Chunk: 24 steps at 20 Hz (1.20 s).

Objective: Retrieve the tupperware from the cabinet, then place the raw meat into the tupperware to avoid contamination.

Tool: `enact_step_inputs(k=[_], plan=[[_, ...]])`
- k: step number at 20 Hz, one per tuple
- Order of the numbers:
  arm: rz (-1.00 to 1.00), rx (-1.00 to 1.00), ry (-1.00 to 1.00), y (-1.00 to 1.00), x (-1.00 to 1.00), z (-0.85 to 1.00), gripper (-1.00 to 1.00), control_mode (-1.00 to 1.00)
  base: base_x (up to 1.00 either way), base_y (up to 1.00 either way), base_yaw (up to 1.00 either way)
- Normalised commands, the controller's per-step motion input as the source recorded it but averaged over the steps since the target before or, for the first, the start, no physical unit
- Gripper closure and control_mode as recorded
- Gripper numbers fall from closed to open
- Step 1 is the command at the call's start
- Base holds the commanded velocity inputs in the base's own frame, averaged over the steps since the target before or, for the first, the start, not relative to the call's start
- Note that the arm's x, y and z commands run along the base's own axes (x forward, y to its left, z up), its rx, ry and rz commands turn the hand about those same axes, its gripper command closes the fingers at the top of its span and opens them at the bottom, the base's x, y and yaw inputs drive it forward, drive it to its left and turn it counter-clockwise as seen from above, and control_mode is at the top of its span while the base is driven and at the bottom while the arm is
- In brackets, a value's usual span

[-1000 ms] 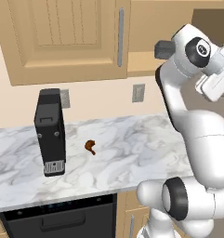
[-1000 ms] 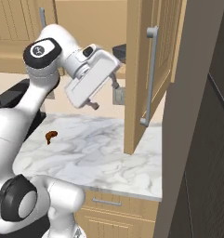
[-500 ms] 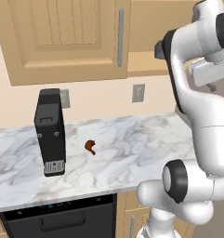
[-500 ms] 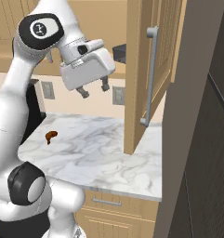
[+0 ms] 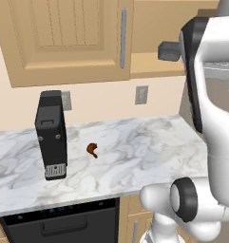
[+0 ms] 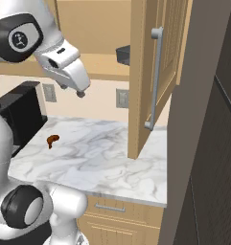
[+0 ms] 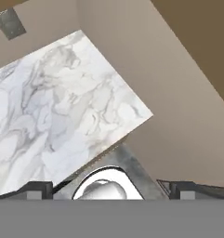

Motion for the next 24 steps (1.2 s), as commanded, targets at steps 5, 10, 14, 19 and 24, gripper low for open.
enact_step_inputs(k=[5, 10, 14, 19, 24], plan=[[0.06, -0.1, -0.5, 0.66, -0.23, 0.02, -1.0, -1.0, 0.0, 0.0, 0.0], [0.21, -0.13, -0.42, 0.3, 0.05, 0.18, -1.0, -1.0, 0.0, 0.0, 0.0], [0.2, -0.09, -0.19, 0.13, 0.23, 0.32, -1.0, -1.0, 0.0, 0.0, 0.0], [0.2, -0.03, -0.03, 0.3, 0.35, 0.5, -1.0, -1.0, 0.0, 0.0, 0.0], [0.04, -0.01, 0.0, 0.46, 0.31, 0.23, -1.0, -1.0, 0.0, 0.0, 0.0]])
